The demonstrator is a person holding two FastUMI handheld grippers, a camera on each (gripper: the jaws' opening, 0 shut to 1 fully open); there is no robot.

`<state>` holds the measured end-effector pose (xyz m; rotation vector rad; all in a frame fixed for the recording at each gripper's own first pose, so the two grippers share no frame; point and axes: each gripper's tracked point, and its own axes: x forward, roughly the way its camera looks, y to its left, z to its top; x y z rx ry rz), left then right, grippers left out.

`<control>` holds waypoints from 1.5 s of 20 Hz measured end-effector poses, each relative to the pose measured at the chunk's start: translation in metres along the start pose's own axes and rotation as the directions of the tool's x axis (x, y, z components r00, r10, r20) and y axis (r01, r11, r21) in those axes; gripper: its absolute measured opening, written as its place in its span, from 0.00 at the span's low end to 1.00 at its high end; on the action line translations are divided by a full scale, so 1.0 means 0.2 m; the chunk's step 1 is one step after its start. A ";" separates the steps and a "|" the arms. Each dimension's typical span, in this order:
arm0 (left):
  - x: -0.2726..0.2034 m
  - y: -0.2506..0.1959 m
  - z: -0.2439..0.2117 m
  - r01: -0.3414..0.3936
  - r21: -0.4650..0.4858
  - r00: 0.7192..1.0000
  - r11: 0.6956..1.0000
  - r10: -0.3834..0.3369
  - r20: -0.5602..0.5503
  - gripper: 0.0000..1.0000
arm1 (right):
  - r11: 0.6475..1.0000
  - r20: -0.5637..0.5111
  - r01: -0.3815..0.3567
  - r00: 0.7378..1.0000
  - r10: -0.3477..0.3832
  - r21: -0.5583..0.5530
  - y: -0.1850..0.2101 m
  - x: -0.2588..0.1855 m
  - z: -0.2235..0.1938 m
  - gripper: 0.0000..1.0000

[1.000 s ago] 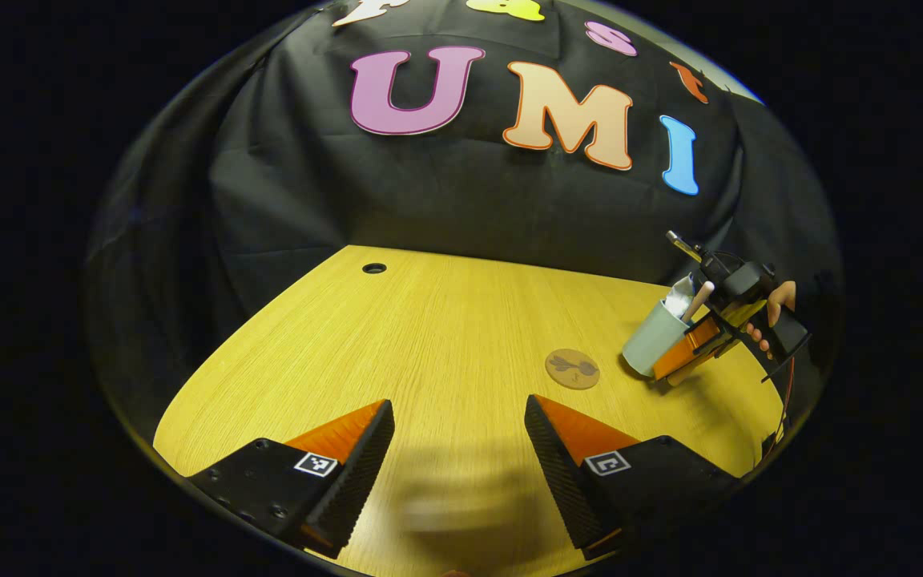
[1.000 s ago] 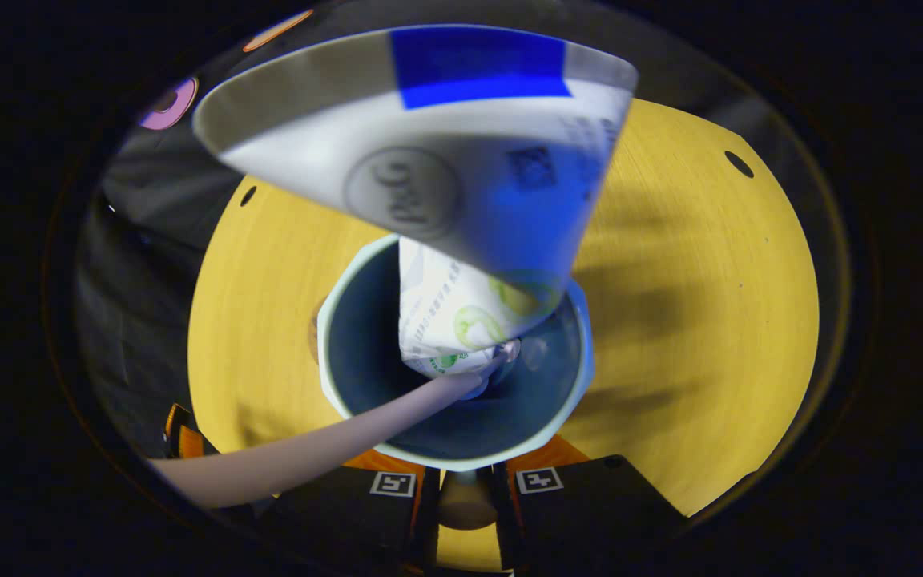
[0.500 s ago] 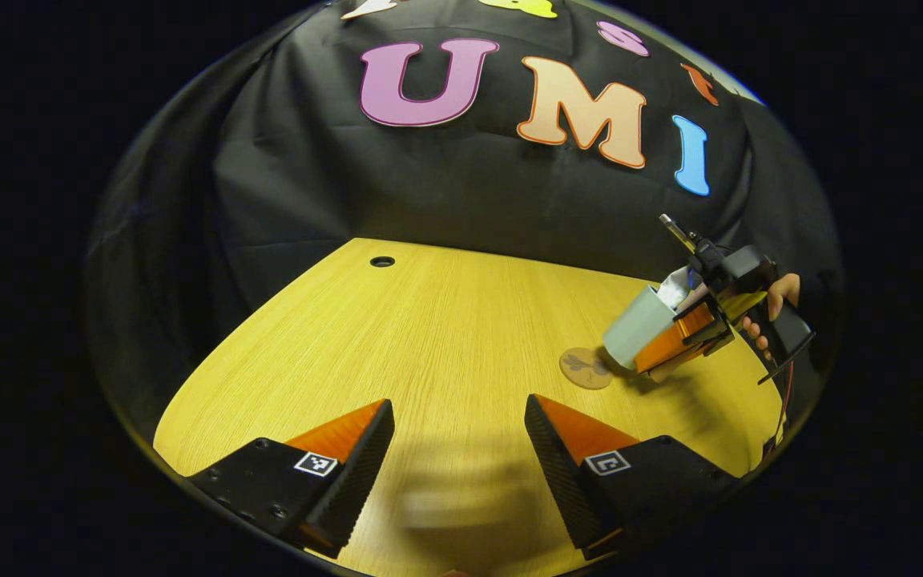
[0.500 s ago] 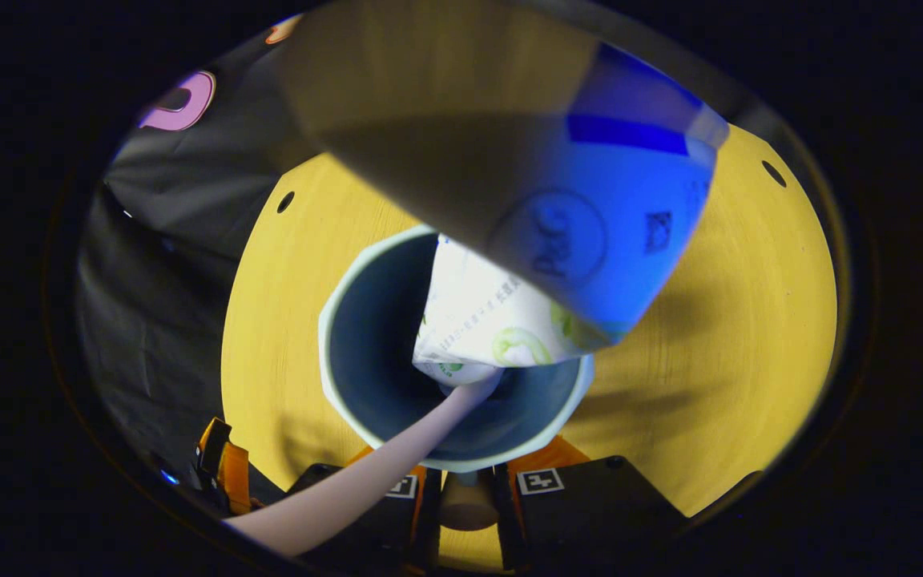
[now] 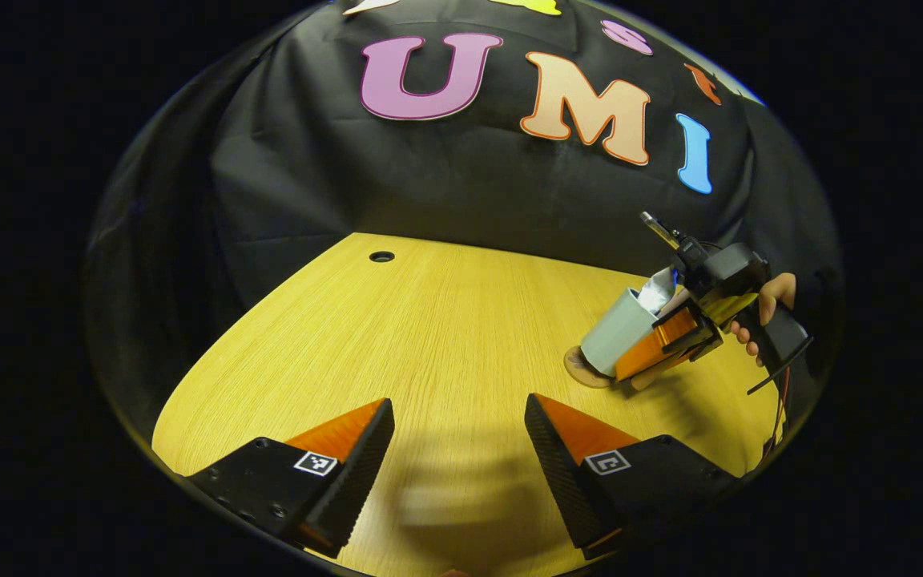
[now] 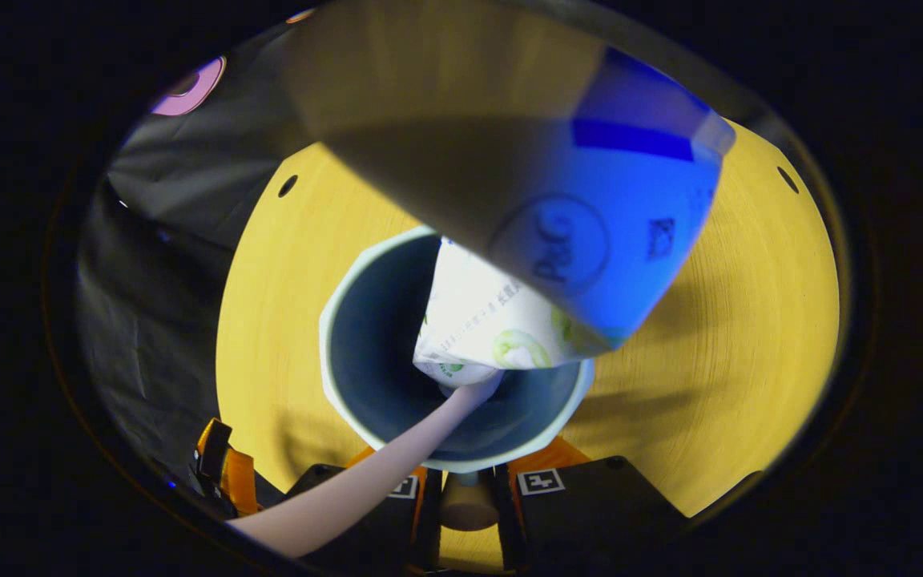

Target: Put the toothbrush and toothpaste on the desktop into the cup, then pick up the cup and place it on the coaster on the desktop.

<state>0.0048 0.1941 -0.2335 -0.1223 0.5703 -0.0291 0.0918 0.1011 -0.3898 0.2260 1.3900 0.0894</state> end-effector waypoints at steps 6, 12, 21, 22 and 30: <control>-0.01 0.01 -0.01 -0.007 -0.024 1.000 1.000 0.007 -0.004 0.95 | 0.999 -0.005 -0.042 0.999 0.042 0.016 0.01 -0.02 0.00 0.40; -0.03 -0.03 0.01 0.005 -0.014 1.000 1.000 -0.004 0.009 0.96 | 0.996 0.047 -0.085 0.995 0.087 -0.041 0.06 -0.14 0.00 0.82; -0.02 -0.31 0.15 0.041 0.038 0.997 0.998 -0.043 0.059 0.95 | 0.973 0.329 -0.078 0.932 0.149 -0.218 -0.04 -0.53 0.03 0.99; -0.03 -0.36 0.18 0.049 0.040 0.996 0.998 -0.052 0.068 0.95 | 0.972 0.375 -0.078 0.913 0.159 -0.223 -0.07 -0.60 0.05 0.99; -0.15 -0.80 0.48 0.110 0.065 0.972 0.992 -0.121 0.200 0.95 | 0.982 0.739 -0.005 0.657 0.146 -0.189 -0.38 -1.23 0.10 0.99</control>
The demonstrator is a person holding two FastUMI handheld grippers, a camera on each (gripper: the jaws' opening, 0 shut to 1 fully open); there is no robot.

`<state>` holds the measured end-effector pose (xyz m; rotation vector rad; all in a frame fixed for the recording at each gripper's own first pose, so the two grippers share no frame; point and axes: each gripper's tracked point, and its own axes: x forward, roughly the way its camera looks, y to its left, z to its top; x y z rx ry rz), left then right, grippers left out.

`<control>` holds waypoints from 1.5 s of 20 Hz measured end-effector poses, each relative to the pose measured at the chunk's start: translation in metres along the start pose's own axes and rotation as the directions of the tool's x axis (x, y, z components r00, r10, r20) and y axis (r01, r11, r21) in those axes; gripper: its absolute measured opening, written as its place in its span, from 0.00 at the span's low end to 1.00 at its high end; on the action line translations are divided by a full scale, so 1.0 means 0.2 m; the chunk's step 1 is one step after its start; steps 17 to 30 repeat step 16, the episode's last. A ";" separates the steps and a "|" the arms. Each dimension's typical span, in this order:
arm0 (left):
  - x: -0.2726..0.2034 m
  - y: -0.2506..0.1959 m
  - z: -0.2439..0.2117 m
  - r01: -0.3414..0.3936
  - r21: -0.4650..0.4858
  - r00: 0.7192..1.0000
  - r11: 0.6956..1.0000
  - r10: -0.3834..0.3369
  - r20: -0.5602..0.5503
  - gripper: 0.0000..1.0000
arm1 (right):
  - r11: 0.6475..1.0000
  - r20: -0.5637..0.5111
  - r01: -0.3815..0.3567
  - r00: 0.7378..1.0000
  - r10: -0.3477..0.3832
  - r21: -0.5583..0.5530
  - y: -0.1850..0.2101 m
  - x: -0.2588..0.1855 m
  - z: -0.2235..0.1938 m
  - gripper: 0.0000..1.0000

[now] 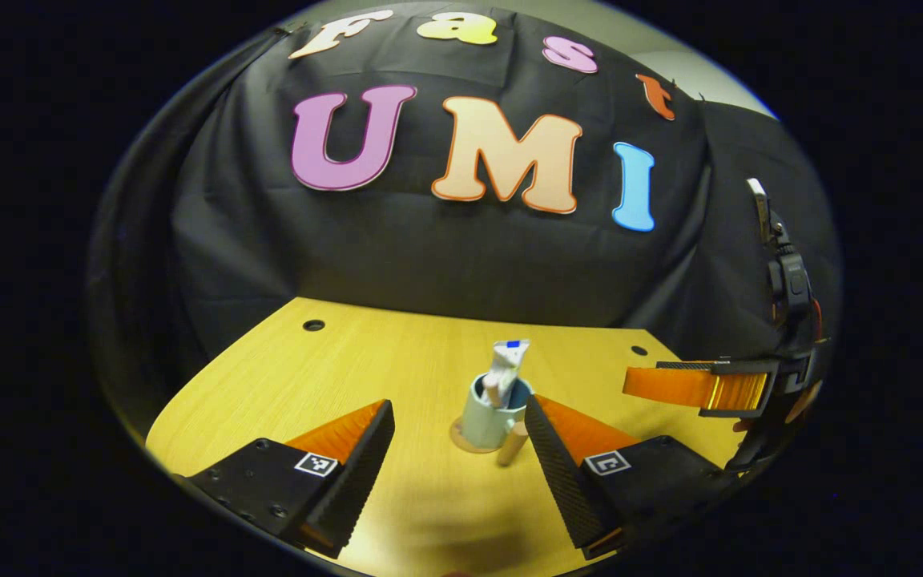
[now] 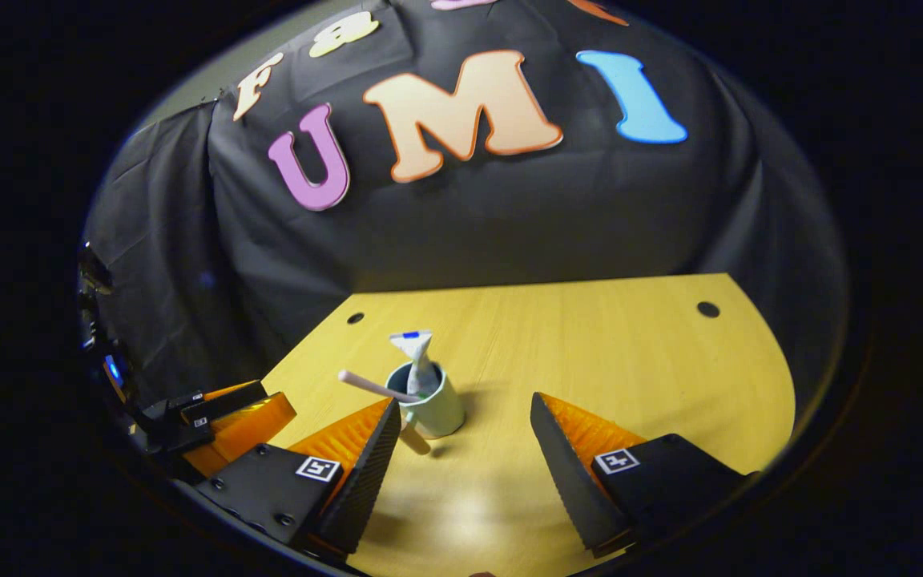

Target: Put the toothbrush and toothpaste on the desktop into the cup, then pick up the cup and place it on the coaster on the desktop.

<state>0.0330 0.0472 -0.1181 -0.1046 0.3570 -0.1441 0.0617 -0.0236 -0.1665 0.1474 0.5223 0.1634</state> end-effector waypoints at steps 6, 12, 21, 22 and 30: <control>-0.06 -0.26 0.18 0.034 0.011 0.995 0.999 -0.034 0.098 0.95 | 0.992 0.268 0.117 0.958 -0.101 -0.044 -0.19 -0.39 0.22 0.99; -0.15 -0.37 0.42 0.024 0.054 0.963 0.998 -0.037 0.267 0.94 | 0.978 0.468 0.201 0.871 -0.153 -0.054 -0.28 -0.62 0.42 0.98; -0.18 -0.39 0.54 0.002 0.075 0.943 0.997 -0.027 0.331 0.94 | 0.979 0.505 0.203 0.847 -0.165 -0.019 -0.33 -0.64 0.52 0.99; -0.18 -0.39 0.54 0.002 0.075 0.943 0.997 -0.027 0.331 0.94 | 0.979 0.505 0.203 0.847 -0.165 -0.019 -0.33 -0.64 0.52 0.99; -0.18 -0.39 0.54 0.002 0.075 0.943 0.997 -0.027 0.331 0.94 | 0.979 0.505 0.203 0.847 -0.165 -0.019 -0.33 -0.64 0.52 0.99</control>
